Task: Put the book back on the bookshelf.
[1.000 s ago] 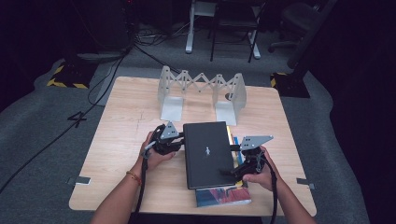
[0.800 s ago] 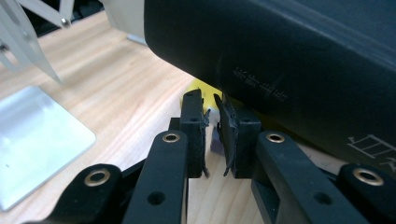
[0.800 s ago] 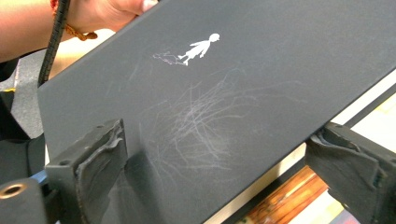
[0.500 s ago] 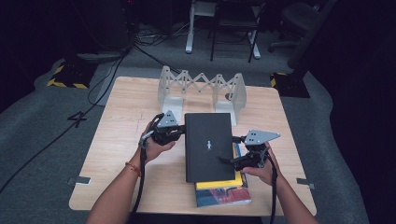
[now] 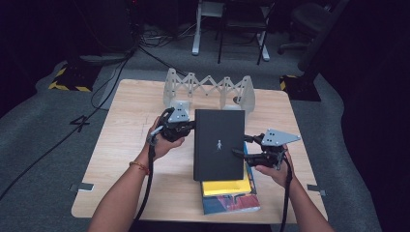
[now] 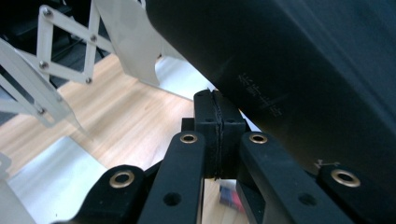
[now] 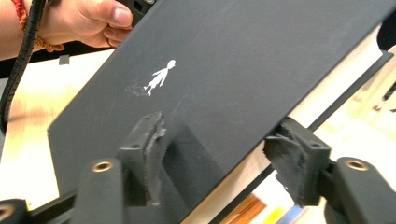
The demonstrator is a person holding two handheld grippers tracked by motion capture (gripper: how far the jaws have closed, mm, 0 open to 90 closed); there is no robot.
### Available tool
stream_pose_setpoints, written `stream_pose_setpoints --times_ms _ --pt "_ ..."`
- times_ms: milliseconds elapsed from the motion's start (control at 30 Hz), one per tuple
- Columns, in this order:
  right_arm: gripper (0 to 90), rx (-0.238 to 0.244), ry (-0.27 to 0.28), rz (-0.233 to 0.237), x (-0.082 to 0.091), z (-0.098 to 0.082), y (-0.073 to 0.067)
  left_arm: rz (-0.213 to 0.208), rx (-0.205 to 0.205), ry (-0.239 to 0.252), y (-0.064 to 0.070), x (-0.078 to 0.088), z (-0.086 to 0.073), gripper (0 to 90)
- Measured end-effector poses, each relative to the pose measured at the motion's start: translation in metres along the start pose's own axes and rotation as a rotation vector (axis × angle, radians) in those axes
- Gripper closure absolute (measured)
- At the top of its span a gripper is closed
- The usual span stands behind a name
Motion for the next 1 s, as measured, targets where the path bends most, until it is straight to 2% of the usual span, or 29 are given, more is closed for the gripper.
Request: stream_pose_setpoints --times_ms 167,333,367,467,600,733,833,967,1000 --pt "50.6 0.016 0.046 -0.013 0.011 0.007 0.003 0.010 0.003 0.009 0.002 0.000 0.009 89.7" --pt "52.0 0.044 0.062 -0.010 0.017 0.010 0.000 0.003 0.009 0.029 0.006 0.002 0.013 89.7" --pt "52.3 0.046 0.088 0.003 0.018 0.013 -0.003 0.003 0.009 0.031 0.007 0.004 0.013 89.7" --pt "51.3 0.061 0.102 0.023 0.018 0.017 -0.008 -0.002 0.000 0.048 0.012 0.008 0.016 89.7" --pt "50.9 0.095 0.105 0.048 0.017 0.025 -0.017 0.012 -0.028 0.053 0.019 0.016 0.018 89.7" --pt "53.0 0.109 0.092 0.051 0.019 0.027 -0.024 0.006 -0.016 0.080 0.025 0.021 0.018 89.7" --pt "54.3 0.117 0.085 0.052 0.020 0.027 -0.028 0.007 -0.023 0.087 0.028 0.025 0.018 89.6" --pt "59.2 0.122 0.085 0.075 0.026 0.025 -0.034 0.018 -0.031 0.100 0.034 0.031 0.020 88.2" --pt "61.7 0.115 0.097 0.095 0.028 0.024 -0.036 0.020 -0.035 0.104 0.035 0.032 0.021 86.7"
Point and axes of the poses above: each handheld gripper's, and its own axes: x roughly backward along the jaws, z roughly out of its top, y roughly to its right, the point moved 5 cm from there along -x, roughly forward along the jaws, and after that the axes turned 2 degrees about x, right-handed, at the moved point
